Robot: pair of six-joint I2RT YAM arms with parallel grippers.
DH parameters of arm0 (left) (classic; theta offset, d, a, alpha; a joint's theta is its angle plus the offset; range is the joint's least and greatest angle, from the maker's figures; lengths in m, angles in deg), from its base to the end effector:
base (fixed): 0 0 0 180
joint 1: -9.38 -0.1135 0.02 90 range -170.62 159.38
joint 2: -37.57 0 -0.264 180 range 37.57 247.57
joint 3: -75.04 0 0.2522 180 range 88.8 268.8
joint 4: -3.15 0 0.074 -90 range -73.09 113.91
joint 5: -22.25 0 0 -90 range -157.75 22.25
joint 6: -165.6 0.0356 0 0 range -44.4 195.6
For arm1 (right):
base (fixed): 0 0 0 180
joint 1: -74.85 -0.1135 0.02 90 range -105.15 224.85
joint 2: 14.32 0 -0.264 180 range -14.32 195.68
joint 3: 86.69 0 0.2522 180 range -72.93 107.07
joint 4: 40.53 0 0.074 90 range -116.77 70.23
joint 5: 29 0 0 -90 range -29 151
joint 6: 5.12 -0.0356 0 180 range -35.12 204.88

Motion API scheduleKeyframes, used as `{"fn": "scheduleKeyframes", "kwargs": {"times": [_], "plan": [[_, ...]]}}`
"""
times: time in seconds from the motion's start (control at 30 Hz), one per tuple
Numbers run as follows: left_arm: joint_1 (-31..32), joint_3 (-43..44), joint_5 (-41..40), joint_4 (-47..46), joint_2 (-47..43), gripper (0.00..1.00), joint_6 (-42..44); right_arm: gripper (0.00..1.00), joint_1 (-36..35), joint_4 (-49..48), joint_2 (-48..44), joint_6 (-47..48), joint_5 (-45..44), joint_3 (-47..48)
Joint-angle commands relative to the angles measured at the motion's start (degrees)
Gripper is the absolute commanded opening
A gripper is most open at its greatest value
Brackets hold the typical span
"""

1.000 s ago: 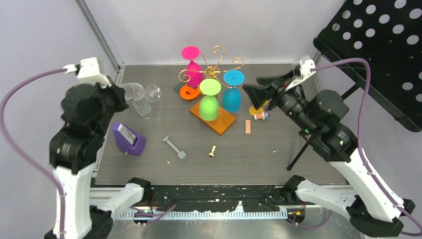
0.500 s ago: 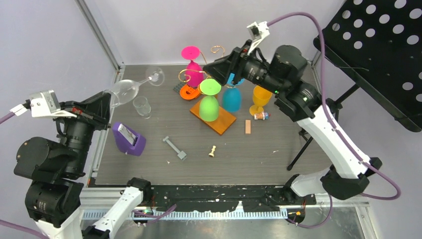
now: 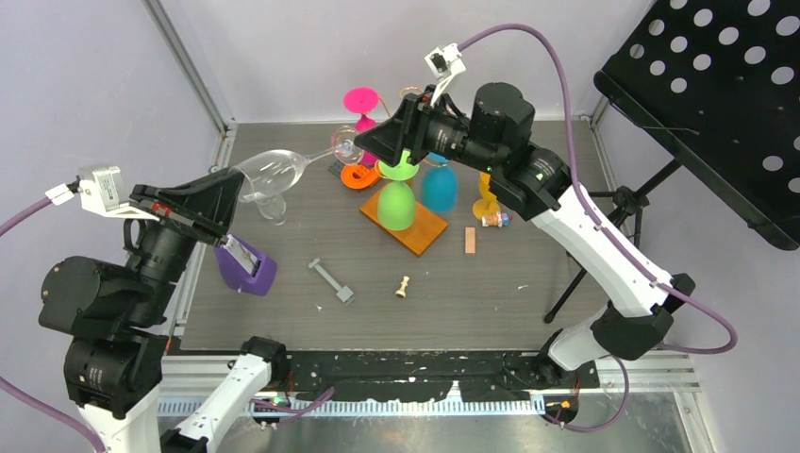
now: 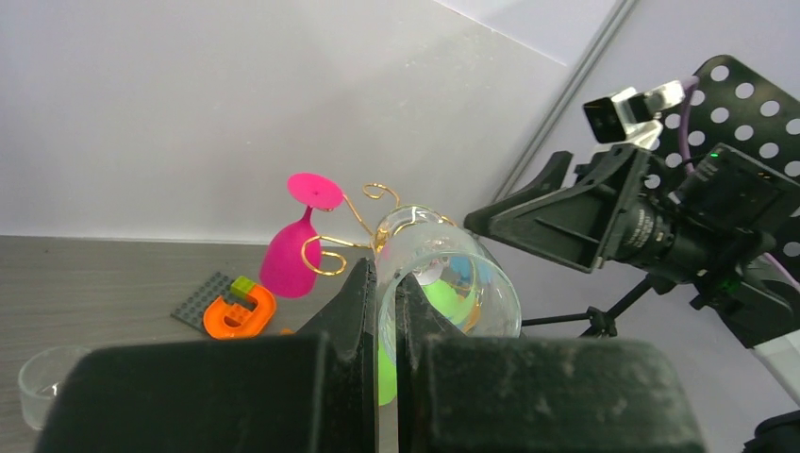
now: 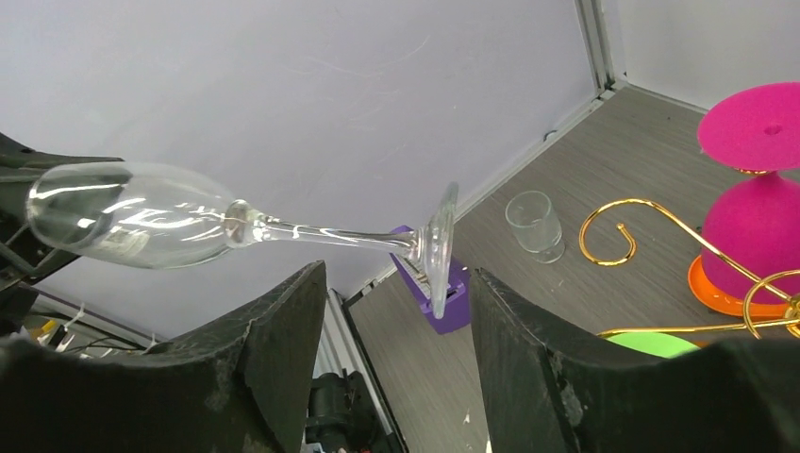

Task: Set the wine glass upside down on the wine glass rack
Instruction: Turn the wine glass upside down at the wine rack.

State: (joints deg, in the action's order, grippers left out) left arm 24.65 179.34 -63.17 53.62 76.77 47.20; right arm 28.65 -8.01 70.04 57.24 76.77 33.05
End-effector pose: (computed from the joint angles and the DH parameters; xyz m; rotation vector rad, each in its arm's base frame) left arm 0.0258 -0.0100 0.5368 -0.0848 1.3468 -0.6989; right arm 0.2061 0.2289 0.5276 -0.4998 1.5791 1.2164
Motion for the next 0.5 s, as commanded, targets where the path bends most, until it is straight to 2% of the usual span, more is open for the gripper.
{"fn": "scheduleKeyframes", "kwargs": {"times": [0.0, 0.2, 0.37, 0.47], "plan": [[0.11, 0.28, 2.15, -8.59, -0.28, 0.00, -1.86, 0.62, -0.70, -0.27, 1.45, -0.60, -0.37, 2.92], [0.11, 0.27, 2.34, -8.80, -0.46, 0.00, -1.84, 0.60, -1.10, 2.11, 2.55, 1.18, -2.54, 3.68], [0.11, -0.15, 2.71, -9.20, -0.49, 0.00, -1.96, 0.47, -1.18, 1.63, 3.14, 1.04, -1.41, 3.72], [0.11, -0.49, 2.95, -9.61, -0.73, 0.00, -2.01, 0.43, -1.19, 1.27, 3.48, 0.70, -0.80, 3.80]]}}
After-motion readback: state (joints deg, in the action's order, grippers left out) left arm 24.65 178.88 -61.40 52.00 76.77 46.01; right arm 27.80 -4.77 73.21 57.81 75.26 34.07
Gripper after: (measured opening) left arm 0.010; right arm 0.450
